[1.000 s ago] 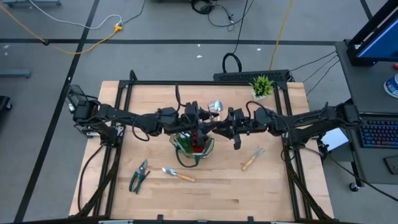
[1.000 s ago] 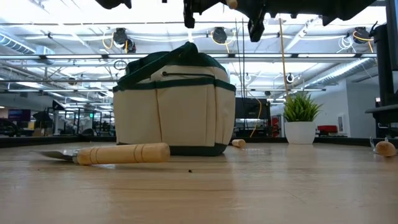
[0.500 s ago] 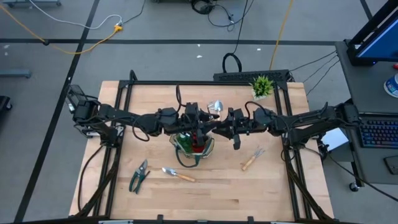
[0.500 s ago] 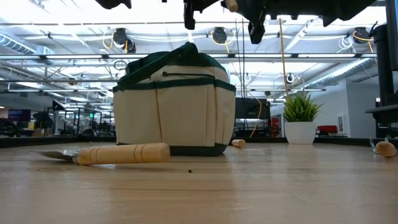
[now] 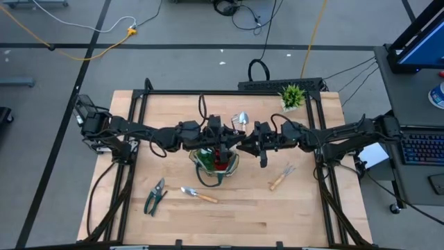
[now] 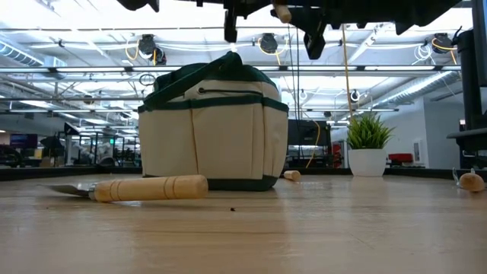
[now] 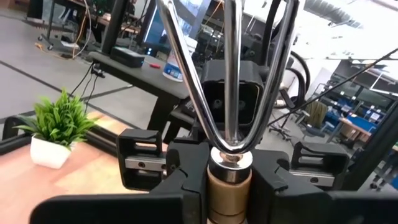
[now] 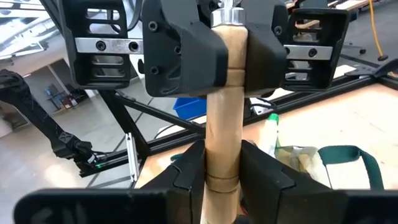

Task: Pick & Place Garden tools in Gardening bag
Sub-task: Put the brown hand rake into the gardening bag

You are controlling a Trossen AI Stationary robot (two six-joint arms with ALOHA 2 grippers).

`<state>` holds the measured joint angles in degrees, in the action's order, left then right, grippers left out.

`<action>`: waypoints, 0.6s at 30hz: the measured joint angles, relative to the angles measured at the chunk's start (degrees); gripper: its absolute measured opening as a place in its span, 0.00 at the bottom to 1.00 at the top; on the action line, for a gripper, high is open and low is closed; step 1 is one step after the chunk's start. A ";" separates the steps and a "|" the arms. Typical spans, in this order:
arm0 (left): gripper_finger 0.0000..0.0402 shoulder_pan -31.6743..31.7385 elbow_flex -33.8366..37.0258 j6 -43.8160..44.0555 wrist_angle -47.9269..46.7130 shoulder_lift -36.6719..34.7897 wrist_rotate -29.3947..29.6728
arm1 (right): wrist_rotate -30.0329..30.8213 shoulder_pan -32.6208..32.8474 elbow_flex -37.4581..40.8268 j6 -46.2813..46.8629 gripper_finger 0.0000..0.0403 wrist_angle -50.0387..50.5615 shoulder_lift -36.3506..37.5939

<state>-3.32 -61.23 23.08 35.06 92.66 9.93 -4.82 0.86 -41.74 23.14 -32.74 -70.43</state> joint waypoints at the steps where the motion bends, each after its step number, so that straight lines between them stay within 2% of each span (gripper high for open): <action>1: 0.15 -0.13 0.00 -0.03 -0.35 -0.01 0.04 | 0.00 0.00 0.01 0.02 0.21 0.11 -0.01; 8: 0.15 -1.81 0.07 -0.40 -7.28 -1.58 1.07 | -0.11 0.02 -0.04 0.65 0.21 1.49 0.17; 18: 0.15 -5.21 0.13 -0.34 -20.78 -7.66 8.32 | 0.05 -0.11 -0.08 0.85 0.22 3.09 0.48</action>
<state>-8.54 -61.10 22.74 14.28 85.00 18.25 -4.77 0.75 -41.82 23.99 -29.65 -69.95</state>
